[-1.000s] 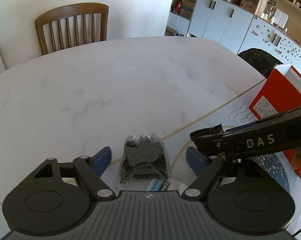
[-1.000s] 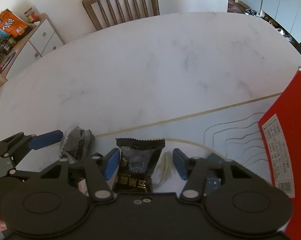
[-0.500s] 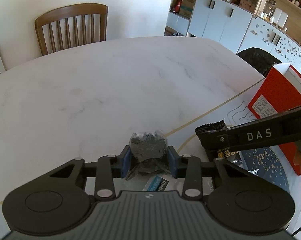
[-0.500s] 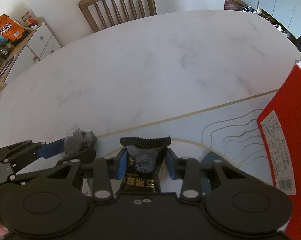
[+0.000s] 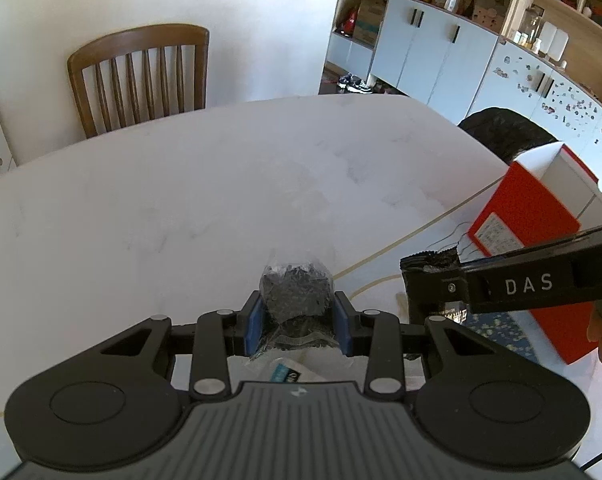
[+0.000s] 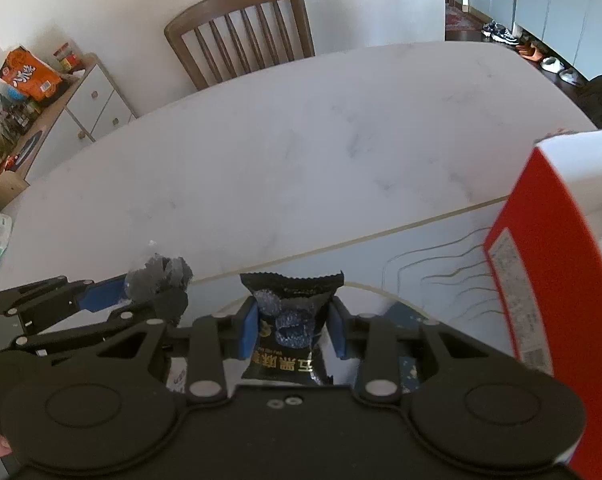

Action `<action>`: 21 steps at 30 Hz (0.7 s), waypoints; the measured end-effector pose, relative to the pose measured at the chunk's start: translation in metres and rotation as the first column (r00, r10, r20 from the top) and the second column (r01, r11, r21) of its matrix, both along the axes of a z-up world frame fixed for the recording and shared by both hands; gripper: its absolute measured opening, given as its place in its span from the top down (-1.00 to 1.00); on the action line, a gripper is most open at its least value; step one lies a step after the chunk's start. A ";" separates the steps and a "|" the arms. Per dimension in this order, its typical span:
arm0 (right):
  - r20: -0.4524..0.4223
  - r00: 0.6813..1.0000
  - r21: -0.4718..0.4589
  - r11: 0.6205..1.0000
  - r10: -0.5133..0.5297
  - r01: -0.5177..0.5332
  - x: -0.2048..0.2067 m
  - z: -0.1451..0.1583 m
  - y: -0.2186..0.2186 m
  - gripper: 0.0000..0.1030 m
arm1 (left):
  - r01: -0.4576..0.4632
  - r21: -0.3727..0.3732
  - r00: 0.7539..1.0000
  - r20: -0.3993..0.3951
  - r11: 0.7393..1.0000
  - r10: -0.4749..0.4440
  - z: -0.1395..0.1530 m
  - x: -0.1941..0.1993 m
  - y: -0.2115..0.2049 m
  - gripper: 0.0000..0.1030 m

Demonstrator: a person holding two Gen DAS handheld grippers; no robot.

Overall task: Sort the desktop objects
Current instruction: 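Carry the black seaweed pack and black snack bag over the red box with both tools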

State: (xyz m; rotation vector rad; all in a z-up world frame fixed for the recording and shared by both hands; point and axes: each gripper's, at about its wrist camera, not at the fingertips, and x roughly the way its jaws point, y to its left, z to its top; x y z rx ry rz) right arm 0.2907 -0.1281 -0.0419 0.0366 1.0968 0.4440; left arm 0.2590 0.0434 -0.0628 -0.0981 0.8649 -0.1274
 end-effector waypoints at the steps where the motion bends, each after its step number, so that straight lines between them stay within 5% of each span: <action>1: 0.003 1.000 0.001 1.000 0.000 0.000 -0.002 0.003 -0.003 0.35 | 0.003 -0.003 1.000 0.000 1.000 -0.003 0.004 -0.001 -0.002 0.32; 21: 0.067 0.995 0.004 0.998 0.068 -0.068 -0.060 0.060 -0.053 0.35 | 0.106 -0.009 0.994 0.009 0.994 -0.106 0.054 -0.042 -0.061 0.32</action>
